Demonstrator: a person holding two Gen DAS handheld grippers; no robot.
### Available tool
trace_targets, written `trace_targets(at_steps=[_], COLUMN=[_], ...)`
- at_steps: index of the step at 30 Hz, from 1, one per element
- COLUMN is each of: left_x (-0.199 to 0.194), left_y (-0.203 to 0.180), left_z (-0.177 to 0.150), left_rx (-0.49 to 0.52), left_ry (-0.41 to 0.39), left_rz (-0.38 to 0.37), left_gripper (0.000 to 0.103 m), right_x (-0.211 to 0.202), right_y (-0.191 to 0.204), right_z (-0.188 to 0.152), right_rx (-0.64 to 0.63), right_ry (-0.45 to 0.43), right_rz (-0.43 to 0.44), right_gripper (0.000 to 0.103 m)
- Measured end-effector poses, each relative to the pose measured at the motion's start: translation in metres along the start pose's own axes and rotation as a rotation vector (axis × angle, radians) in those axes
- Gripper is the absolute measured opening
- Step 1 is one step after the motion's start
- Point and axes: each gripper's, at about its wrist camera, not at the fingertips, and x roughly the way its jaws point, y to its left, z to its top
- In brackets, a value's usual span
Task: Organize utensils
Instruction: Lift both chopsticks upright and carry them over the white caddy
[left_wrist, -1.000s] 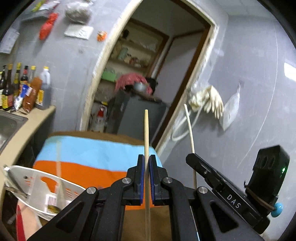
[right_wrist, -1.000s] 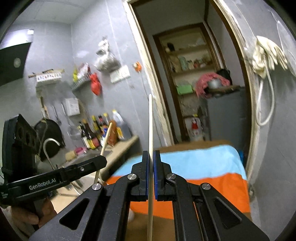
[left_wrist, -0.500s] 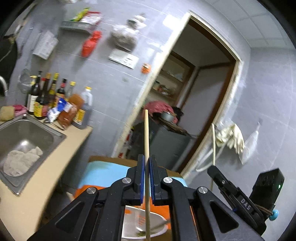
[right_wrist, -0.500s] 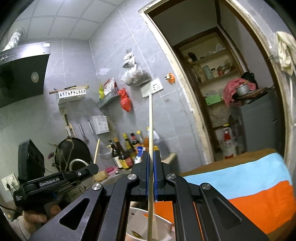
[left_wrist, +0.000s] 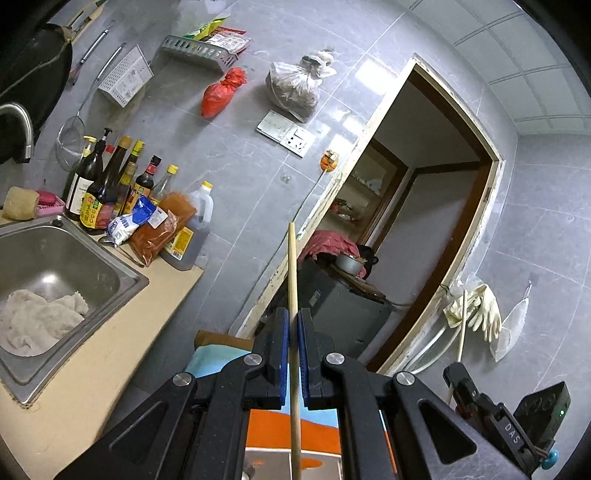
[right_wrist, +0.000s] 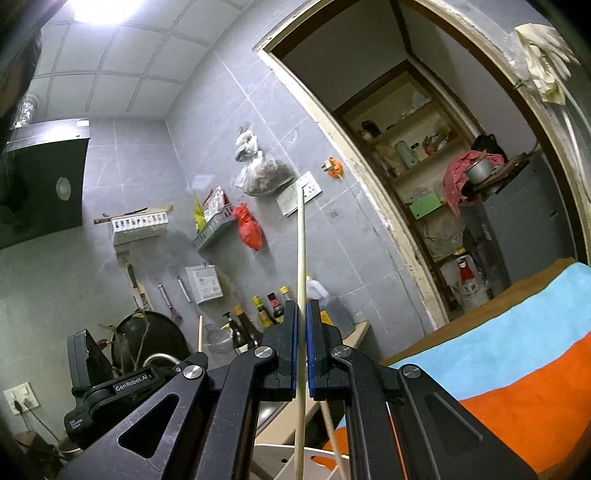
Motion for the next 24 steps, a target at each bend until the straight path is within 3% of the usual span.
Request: trace_targets(at_steps=[14,24], left_x=[0.01,0.009], left_y=[-0.003,0.005], left_z=[0.003,0.006], left_rx=[0.036,-0.006], left_ry=[-0.035,-0.07], left_rz=[-0.008,-0.007], left_gripper=[0.005,0.005], right_x=[0.01,0.012], right_y=[-0.003,-0.003], right_z=[-0.007,-0.012], right_rx=[-0.042,-0.07], right_ry=[0.022,0.029], right_rz=[-0.003,0.003], right_gripper=[0.004,0.004])
